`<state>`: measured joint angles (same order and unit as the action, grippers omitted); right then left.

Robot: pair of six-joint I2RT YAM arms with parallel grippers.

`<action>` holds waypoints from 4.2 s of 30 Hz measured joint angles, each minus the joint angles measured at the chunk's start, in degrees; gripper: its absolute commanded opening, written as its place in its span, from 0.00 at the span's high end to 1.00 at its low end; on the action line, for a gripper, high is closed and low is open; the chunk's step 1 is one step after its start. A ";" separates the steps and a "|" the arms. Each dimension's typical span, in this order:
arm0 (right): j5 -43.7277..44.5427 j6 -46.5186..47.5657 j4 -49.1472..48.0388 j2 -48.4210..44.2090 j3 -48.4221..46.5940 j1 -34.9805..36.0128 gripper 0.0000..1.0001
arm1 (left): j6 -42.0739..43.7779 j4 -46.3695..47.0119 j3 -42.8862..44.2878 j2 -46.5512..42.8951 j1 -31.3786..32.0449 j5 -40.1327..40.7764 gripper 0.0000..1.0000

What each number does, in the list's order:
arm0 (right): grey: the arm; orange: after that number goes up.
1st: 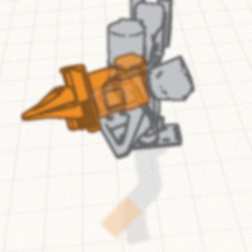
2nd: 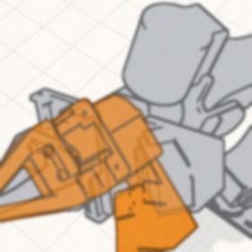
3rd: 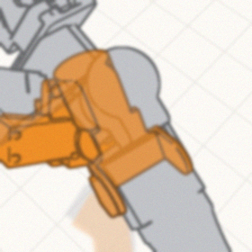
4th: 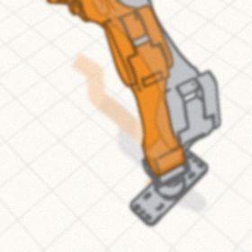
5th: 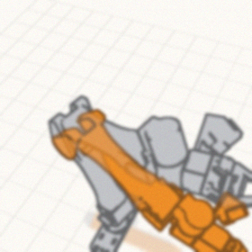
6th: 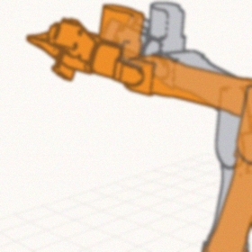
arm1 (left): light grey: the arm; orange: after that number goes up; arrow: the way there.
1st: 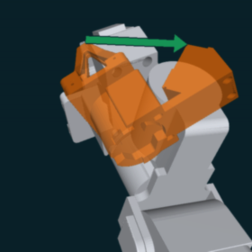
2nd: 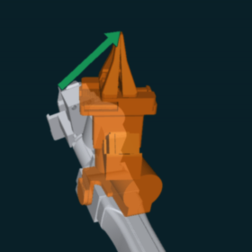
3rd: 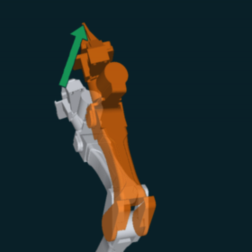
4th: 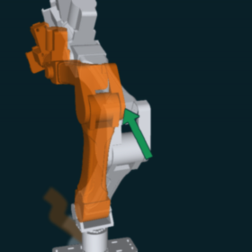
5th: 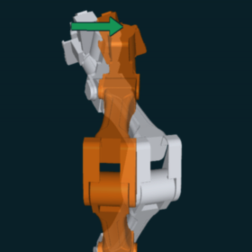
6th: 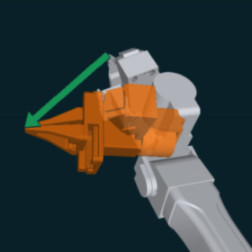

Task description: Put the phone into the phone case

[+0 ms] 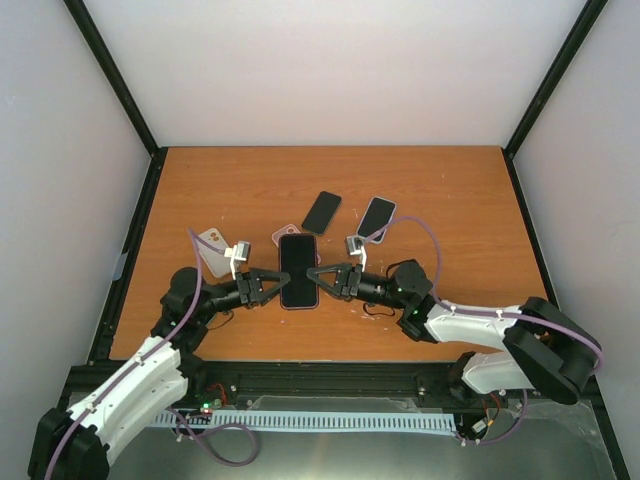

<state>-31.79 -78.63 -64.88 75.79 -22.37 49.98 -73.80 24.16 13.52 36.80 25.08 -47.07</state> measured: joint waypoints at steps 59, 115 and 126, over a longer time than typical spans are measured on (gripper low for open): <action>-0.04 8.79 28.06 -8.98 -2.19 -2.12 0.97 | 10.36 -8.94 6.64 10.84 0.33 3.91 0.40; 1.14 43.04 81.29 -5.60 -12.00 -49.68 0.00 | -0.24 -77.81 27.21 35.78 -24.02 59.49 0.01; -0.83 41.97 80.50 -8.20 -10.58 -49.68 0.00 | 0.31 -73.57 23.06 38.62 -24.06 54.97 0.01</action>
<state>-32.62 -36.67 15.62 67.59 -32.95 0.30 -73.49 -49.41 36.58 75.42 1.02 7.90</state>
